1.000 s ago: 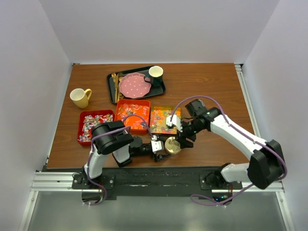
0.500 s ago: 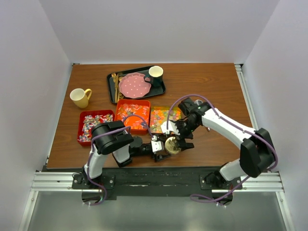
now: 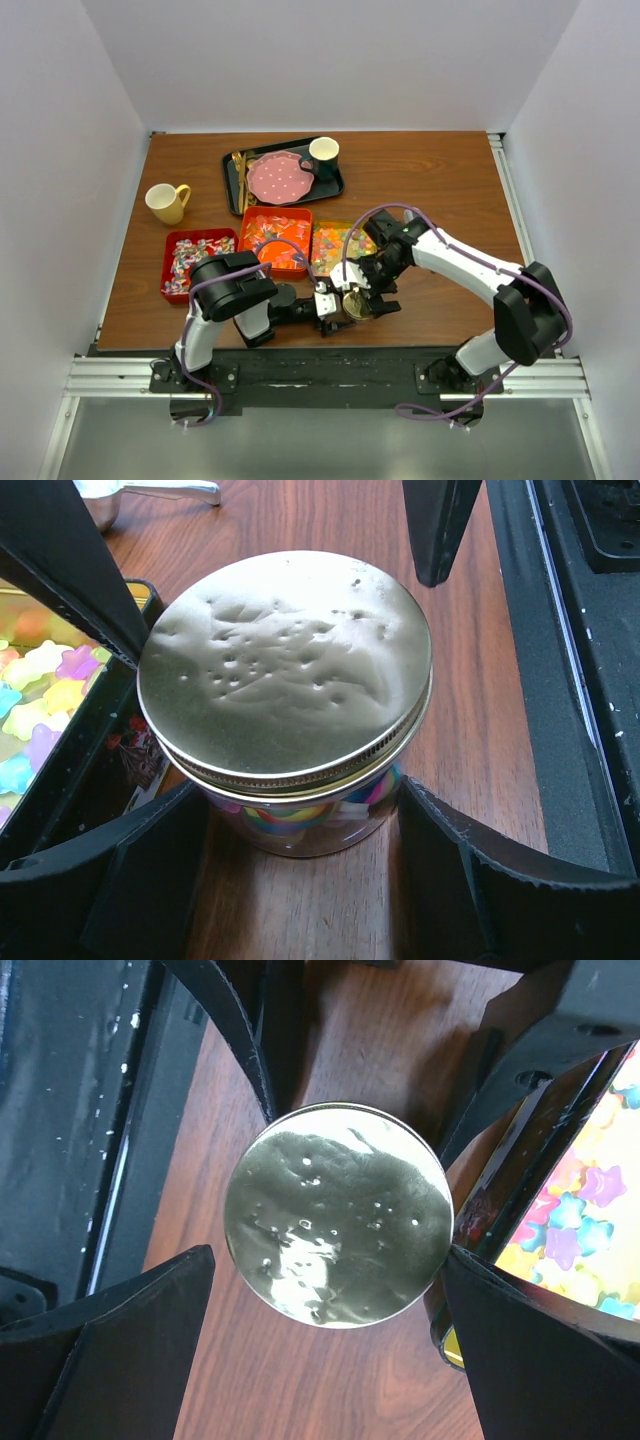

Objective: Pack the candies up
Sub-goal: Screw the bottle lid onto the packing bottle.

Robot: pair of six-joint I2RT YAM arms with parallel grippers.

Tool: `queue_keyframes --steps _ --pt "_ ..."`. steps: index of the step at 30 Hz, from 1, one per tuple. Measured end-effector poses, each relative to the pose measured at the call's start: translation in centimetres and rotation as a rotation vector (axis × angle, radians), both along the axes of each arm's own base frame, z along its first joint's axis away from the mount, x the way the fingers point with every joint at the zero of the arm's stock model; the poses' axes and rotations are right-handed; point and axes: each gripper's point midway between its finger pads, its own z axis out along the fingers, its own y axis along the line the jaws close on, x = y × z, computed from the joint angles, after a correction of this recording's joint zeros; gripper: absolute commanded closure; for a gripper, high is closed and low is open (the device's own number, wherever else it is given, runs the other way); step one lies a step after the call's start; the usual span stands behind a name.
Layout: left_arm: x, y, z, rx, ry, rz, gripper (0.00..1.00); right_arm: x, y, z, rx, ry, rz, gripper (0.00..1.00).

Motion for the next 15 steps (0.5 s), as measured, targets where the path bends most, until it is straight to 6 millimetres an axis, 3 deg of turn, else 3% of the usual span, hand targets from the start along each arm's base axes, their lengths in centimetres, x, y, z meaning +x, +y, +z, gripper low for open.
queue_keyframes --steps 9,15 --pt "-0.3 -0.3 0.1 -0.003 -0.001 -0.010 1.00 -0.7 -1.7 -0.1 -0.021 -0.057 -0.032 0.01" --pt "-0.4 -0.4 0.0 -0.004 0.002 -0.013 1.00 -2.2 -3.8 0.4 -0.065 -0.065 -0.076 0.01"
